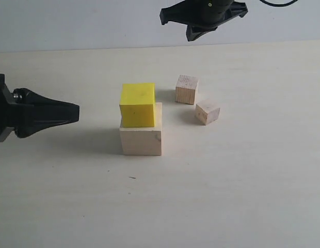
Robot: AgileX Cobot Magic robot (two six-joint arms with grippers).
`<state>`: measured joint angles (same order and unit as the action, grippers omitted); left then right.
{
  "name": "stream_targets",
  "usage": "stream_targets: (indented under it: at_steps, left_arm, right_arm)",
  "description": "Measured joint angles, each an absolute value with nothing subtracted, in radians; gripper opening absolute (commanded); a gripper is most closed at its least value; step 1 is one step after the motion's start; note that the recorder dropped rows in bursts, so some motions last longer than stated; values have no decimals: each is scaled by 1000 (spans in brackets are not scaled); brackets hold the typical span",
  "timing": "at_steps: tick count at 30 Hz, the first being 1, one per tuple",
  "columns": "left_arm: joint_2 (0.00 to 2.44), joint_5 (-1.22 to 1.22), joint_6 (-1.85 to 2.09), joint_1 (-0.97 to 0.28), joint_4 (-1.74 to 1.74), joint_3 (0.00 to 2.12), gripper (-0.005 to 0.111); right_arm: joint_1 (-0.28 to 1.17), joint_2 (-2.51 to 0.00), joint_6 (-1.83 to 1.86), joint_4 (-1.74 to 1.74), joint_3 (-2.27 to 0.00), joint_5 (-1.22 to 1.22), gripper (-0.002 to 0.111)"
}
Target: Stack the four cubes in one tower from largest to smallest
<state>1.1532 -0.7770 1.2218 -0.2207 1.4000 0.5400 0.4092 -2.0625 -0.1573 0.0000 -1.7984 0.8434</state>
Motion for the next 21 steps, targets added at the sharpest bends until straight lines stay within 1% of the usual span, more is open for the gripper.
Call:
stream_targets:
  at_steps: [4,8,11,15,18,20,21]
  left_arm:
    - [1153,-797,1222,-221,1396,540,0]
    - [1153,-801,1199,-221,1391,540,0]
    - [1153,-801,1181,-221,1391,540,0]
    - [1153,-816,1159,-221,1389,540,0]
    - [1153,-831,1149,-221,1389,540,0]
    - [1153,-836,1147,-221,1389,540,0]
    - [1153,-838,1141,-221,1389,540,0]
  right_arm:
    - [405,-2104,-136,-98,-1801,843,0]
    - [403,-2134,103,-156,-1801,847,0]
    - [399,-2142,283,-125,-1801,847,0]
    - [375,-2147,531,22,-1801,829,0]
    - [339,-2147,702,157,-1801,835,7]
    - [304,-2147,804,249,-1801,851,16]
    - [285,-2147,851,283,-1801,856,22]
